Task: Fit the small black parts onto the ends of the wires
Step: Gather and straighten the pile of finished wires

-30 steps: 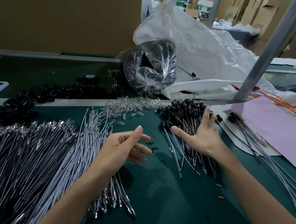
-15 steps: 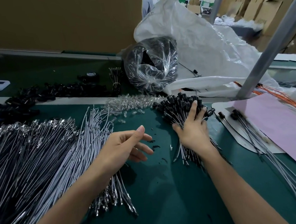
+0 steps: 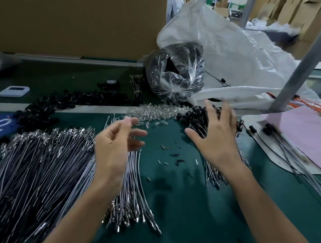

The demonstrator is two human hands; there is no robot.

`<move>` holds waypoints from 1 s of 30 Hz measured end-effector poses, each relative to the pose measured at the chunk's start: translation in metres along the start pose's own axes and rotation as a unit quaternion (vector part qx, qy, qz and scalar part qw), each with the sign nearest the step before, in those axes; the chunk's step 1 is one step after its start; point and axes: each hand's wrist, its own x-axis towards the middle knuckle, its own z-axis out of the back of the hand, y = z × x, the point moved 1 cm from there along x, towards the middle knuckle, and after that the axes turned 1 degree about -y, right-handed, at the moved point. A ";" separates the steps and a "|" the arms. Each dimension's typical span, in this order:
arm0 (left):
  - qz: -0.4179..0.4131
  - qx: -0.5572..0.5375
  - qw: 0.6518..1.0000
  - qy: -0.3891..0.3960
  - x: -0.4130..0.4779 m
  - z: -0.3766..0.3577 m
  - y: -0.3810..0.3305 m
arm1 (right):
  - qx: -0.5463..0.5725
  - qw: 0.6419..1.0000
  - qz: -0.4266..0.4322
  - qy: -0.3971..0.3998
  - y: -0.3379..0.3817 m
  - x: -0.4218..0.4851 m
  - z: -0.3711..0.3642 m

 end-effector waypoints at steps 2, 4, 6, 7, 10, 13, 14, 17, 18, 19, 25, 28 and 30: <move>-0.036 -0.059 0.995 -0.073 0.005 0.013 -0.013 | 0.088 0.994 0.065 -0.001 0.023 -0.007 -0.002; -0.083 -0.084 0.985 -0.124 0.011 0.029 -0.026 | 0.143 0.985 0.077 0.056 0.044 -0.019 -0.011; -0.103 -0.012 0.985 -0.139 0.017 0.041 -0.032 | 0.103 0.984 0.069 0.131 0.064 -0.031 -0.025; -0.095 0.061 0.986 -0.126 0.021 0.043 -0.031 | 0.061 0.980 0.069 0.177 0.072 -0.037 -0.032; -0.054 0.302 0.951 -0.032 0.027 0.043 -0.018 | -0.029 0.965 0.077 0.247 0.085 -0.049 -0.049; -0.061 0.507 0.860 0.007 0.026 0.040 -0.008 | 0.002 0.962 0.068 0.265 0.089 -0.050 -0.052; -0.058 0.555 0.830 0.001 0.025 0.040 -0.007 | 0.019 0.960 0.061 0.272 0.088 -0.050 -0.052; -0.033 0.614 0.789 -0.005 0.024 0.040 -0.005 | 0.104 0.957 0.017 0.270 0.082 -0.048 -0.049; -0.025 0.614 0.789 -0.004 0.024 0.039 -0.005 | 0.145 0.955 -0.003 0.258 0.079 -0.048 -0.048; -0.019 0.611 0.792 -0.003 0.025 0.038 -0.006 | 0.190 0.950 -0.022 0.247 0.076 -0.047 -0.048; -0.015 0.587 0.810 0.016 0.026 0.039 -0.004 | 0.372 0.901 -0.093 0.203 0.061 -0.042 -0.044; -0.042 0.609 0.792 -0.006 0.028 0.044 -0.006 | 0.415 0.882 -0.105 0.197 0.055 -0.042 -0.041; -0.066 0.626 0.776 -0.046 0.033 0.052 -0.012 | 0.420 0.890 -0.092 0.153 0.052 -0.042 -0.039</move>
